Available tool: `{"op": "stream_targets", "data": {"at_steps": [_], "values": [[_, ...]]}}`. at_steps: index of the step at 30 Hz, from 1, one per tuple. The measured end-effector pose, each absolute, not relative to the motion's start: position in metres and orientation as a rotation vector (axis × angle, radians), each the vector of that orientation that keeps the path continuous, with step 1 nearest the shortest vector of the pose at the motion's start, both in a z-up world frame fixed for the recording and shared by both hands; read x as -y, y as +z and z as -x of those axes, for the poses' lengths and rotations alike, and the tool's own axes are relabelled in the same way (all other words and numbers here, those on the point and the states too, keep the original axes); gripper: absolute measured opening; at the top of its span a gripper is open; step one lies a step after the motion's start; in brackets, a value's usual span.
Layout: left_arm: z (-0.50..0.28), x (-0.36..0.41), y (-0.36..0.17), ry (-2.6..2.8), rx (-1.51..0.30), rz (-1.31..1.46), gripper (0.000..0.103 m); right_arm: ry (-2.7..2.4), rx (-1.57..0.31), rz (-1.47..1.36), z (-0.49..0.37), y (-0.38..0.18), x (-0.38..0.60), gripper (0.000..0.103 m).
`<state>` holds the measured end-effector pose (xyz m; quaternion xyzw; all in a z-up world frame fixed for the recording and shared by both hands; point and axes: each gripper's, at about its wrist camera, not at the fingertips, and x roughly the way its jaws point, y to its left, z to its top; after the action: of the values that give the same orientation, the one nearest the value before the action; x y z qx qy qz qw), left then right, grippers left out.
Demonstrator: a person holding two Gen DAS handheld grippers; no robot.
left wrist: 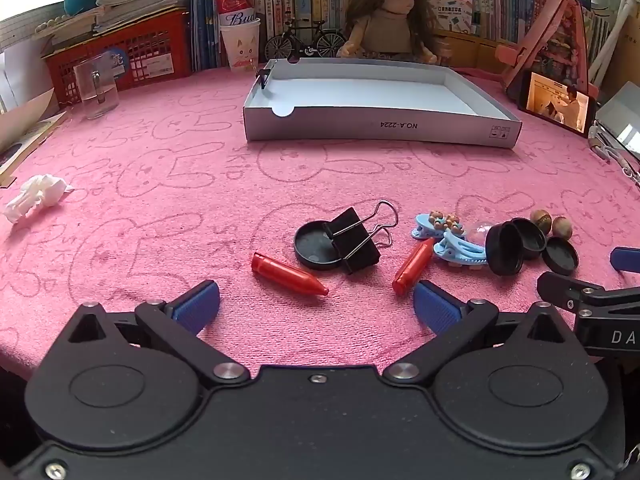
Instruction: Organize rigid objects
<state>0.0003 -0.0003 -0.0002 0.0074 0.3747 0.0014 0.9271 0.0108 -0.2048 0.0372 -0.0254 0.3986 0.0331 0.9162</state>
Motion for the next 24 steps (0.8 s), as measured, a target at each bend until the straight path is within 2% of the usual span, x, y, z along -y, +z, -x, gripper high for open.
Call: {"op": "stream_targets", "data": {"at_steps": [24], "values": [[0.0003,-0.0006,-0.0013,0.009,-0.761,-0.006,0.103,0.069,-0.818,0.057,-0.0103,0.0382,0.2042,0.103]]}}
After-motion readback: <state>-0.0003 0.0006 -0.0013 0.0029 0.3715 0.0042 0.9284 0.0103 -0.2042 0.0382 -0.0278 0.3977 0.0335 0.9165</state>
